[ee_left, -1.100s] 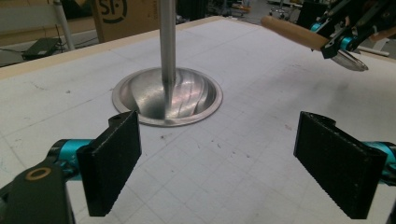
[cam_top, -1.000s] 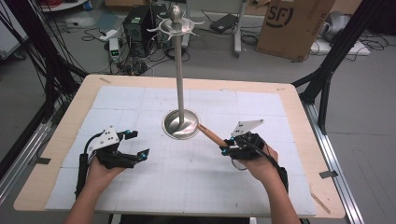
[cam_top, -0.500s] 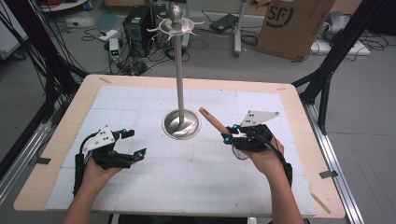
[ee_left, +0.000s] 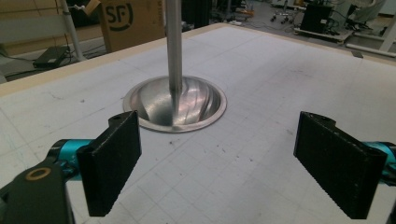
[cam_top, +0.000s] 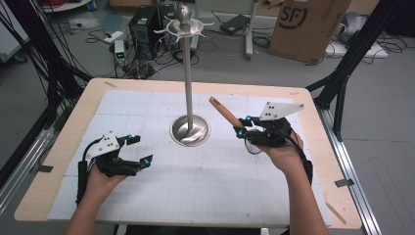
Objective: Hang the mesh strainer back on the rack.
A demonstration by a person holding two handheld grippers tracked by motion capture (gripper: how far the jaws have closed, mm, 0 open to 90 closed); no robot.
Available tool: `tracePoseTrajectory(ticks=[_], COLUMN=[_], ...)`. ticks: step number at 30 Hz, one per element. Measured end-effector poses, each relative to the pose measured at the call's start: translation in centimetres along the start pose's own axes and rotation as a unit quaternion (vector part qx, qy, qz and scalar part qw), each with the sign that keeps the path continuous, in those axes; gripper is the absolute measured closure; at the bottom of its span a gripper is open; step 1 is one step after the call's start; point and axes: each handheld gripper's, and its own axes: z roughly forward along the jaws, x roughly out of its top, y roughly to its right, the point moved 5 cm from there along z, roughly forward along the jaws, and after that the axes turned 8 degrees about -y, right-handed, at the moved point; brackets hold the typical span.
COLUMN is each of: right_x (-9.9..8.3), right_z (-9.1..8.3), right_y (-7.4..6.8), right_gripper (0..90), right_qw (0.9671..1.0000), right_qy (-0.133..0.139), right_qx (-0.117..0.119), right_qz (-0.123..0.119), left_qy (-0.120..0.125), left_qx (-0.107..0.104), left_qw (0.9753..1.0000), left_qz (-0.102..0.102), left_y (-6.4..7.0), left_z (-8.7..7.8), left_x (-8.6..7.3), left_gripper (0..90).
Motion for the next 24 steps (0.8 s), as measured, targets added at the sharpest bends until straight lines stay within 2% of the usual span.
tracePoseTrajectory(ticks=[3,6,8,14,15,24], right_x=[1.1,2.1,3.0,4.5,5.1,7.7], right_z=[-0.4,-0.9,-1.3,-2.5,-2.8,-4.0], right_y=[0.5,0.8,1.2,1.6,1.9,2.7], right_gripper=[68.4,68.4,68.4,68.4,68.4,68.3], right_qw=[0.9999,0.9998,0.9994,0.9989,0.9984,0.9973], right_qy=[0.007,0.012,0.022,0.040,0.047,0.060], right_qx=[-0.004,-0.001,-0.005,-0.005,-0.009,-0.014], right_qz=[-0.014,-0.014,-0.025,-0.022,-0.030,-0.040], left_qy=[-0.002,0.001,0.001,-0.001,0.000,-0.003], left_qx=[-0.002,-0.004,-0.004,-0.005,-0.006,-0.005], left_qw=[1.0000,1.0000,1.0000,1.0000,1.0000,1.0000], left_qz=[-0.001,-0.002,-0.002,-0.002,-0.003,-0.001], left_y=[0.2,0.3,0.3,0.3,0.3,0.3], left_z=[0.0,0.0,0.0,0.1,0.1,0.2], left_x=[0.0,0.1,0.1,0.1,0.1,0.0], left_gripper=[15.5,15.5,15.5,15.5,15.5,15.4])
